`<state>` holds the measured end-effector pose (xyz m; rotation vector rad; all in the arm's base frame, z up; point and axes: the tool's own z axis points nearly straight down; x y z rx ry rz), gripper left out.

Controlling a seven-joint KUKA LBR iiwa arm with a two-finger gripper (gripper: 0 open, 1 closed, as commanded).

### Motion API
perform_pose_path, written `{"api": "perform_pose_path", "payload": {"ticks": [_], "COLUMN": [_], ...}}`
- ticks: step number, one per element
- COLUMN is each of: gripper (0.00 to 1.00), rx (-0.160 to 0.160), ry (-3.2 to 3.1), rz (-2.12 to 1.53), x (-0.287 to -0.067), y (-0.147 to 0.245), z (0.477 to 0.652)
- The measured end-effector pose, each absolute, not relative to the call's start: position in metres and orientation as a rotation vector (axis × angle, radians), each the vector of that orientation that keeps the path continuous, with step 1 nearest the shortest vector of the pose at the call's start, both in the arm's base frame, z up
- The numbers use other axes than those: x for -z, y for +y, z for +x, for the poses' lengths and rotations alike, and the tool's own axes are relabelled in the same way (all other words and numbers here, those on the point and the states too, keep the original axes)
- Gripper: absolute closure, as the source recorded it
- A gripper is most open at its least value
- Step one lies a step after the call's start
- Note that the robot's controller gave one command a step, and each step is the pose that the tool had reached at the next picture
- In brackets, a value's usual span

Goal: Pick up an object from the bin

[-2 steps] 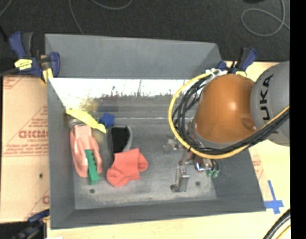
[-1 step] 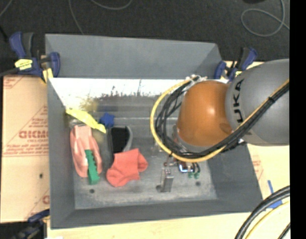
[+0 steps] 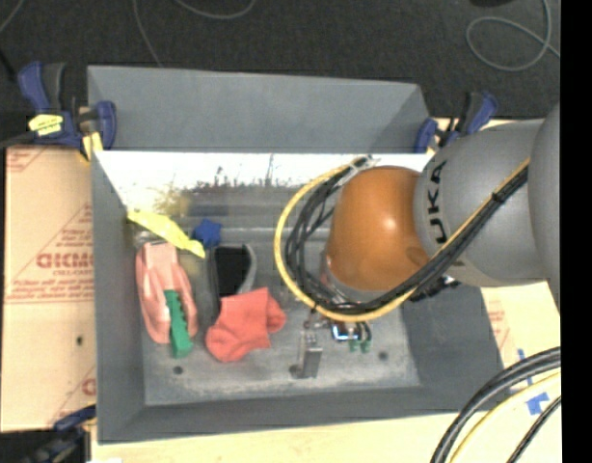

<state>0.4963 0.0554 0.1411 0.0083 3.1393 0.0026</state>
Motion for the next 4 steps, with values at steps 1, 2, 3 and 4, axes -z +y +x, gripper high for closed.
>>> {"api": "perform_pose_path", "payload": {"ticks": [1, 2, 3, 4], "gripper": [0.00, 0.00, 0.00, 0.00], "rx": [0.001, -0.005, -0.003, 0.000], "ry": [3.148, 3.125, 3.134, 3.130], "rz": [-0.035, 0.050, 0.031, 0.128], "x": [-0.181, -0.202, -0.143, -0.109], "y": [0.058, 0.076, 0.095, 0.121], "z": [0.502, 0.511, 0.523, 0.516]}}
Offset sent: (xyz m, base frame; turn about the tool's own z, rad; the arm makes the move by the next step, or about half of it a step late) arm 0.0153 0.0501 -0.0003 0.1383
